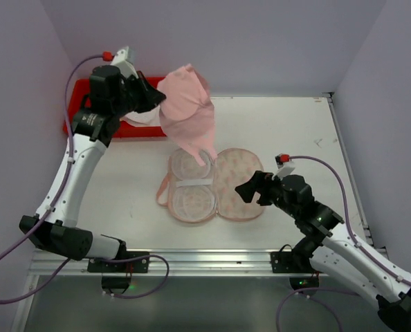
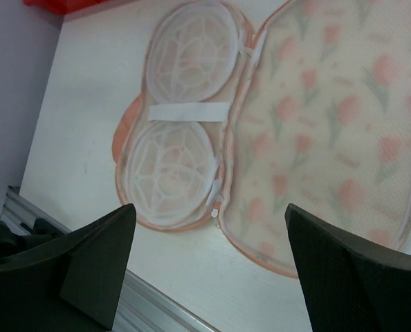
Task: Unzip the laundry bag and remove the bra
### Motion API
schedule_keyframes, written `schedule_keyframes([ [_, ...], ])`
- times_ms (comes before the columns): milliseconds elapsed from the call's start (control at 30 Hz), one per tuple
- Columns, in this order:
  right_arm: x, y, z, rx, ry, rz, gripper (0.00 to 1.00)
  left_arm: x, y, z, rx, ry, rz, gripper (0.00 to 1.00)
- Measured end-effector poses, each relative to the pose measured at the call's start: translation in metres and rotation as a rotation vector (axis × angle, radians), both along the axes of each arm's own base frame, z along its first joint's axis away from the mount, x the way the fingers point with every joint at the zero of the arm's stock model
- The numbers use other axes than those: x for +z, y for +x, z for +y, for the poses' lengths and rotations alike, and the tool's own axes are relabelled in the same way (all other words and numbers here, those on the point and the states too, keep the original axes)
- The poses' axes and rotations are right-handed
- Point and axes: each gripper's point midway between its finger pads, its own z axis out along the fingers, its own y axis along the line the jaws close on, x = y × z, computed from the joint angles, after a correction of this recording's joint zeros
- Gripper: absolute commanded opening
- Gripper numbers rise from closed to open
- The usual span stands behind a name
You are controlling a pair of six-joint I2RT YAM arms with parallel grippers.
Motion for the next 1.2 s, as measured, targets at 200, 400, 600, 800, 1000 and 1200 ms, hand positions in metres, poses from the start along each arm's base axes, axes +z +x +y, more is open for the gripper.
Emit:
schedule_keyframes([
  [200, 0.006, 0.001, -0.002, 0.001, -0.002, -0.028, 0.9, 0.053, 0.042, 0.06, 0.177, -0.02, -0.12, 0.0],
  [400, -0.01, 0.002, 0.001, 0.015, -0.047, 0.016, 0.9, 0.037, 0.104, 0.15, 0.422, -0.017, -0.102, 0.0],
  [600, -0.024, 0.005, 0.006, 0.03, -0.083, 0.057, 0.9, -0.018, 0.155, 0.234, 0.613, -0.002, -0.037, 0.0],
  [800, -0.027, 0.011, 0.014, 0.055, -0.104, 0.075, 0.9, -0.07, 0.198, 0.27, 0.668, 0.006, -0.013, 0.0],
  [1000, -0.033, 0.019, 0.022, 0.068, -0.126, 0.095, 0.9, -0.131, 0.222, 0.266, 0.648, -0.05, 0.051, 0.0],
  [1200, -0.037, 0.019, 0.031, 0.104, -0.124, 0.117, 0.9, -0.174, 0.239, 0.234, 0.605, -0.11, 0.087, 0.29],
])
